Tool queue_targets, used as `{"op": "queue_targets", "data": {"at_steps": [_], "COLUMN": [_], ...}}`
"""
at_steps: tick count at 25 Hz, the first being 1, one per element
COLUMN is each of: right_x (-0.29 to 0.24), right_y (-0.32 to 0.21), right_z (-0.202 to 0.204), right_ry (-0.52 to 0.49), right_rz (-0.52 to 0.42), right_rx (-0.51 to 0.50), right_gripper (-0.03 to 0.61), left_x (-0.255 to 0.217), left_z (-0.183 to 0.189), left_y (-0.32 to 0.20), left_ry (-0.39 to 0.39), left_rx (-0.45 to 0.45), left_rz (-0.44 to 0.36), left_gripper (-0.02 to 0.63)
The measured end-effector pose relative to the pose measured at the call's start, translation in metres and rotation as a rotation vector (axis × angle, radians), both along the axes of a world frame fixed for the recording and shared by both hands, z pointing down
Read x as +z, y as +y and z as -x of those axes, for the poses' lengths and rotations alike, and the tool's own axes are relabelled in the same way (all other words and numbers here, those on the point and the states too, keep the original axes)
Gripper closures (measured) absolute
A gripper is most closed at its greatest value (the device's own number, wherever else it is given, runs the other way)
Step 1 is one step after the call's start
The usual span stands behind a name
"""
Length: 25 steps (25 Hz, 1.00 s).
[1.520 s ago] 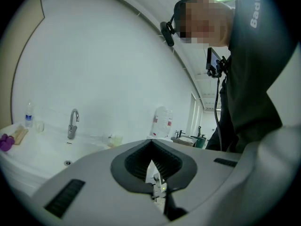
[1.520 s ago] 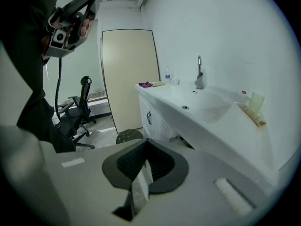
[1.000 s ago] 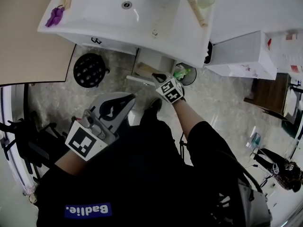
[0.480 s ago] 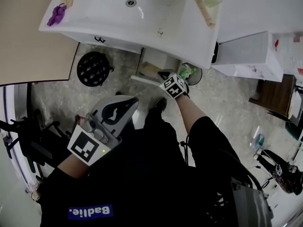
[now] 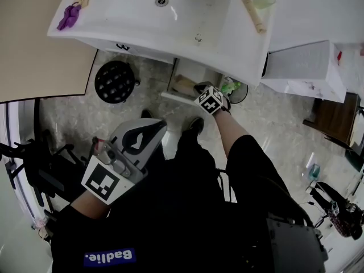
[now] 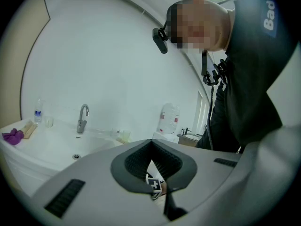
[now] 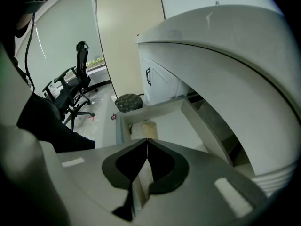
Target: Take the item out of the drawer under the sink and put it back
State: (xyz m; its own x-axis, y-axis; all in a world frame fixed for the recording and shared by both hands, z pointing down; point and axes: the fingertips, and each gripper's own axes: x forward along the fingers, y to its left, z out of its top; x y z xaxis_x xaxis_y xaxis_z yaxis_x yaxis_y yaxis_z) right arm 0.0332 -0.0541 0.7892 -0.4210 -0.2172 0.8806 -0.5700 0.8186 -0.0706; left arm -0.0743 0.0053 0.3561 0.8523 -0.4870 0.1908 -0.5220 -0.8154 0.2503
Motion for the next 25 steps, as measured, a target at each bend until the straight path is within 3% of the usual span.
{"op": "queue_targets", "data": {"at_steps": [25], "right_x": [0.068], "right_y": [-0.008], "right_z": [-0.005], "right_ry": [0.105], "right_rz": [0.116], "right_rx": [-0.080], "right_gripper": [0.552], "left_x": [0.041], "left_z": [0.011], "left_y": [-0.007], "left_ry": [-0.040], "left_rx": [-0.048], "left_rz": [0.056], "left_gripper": [0.609]}}
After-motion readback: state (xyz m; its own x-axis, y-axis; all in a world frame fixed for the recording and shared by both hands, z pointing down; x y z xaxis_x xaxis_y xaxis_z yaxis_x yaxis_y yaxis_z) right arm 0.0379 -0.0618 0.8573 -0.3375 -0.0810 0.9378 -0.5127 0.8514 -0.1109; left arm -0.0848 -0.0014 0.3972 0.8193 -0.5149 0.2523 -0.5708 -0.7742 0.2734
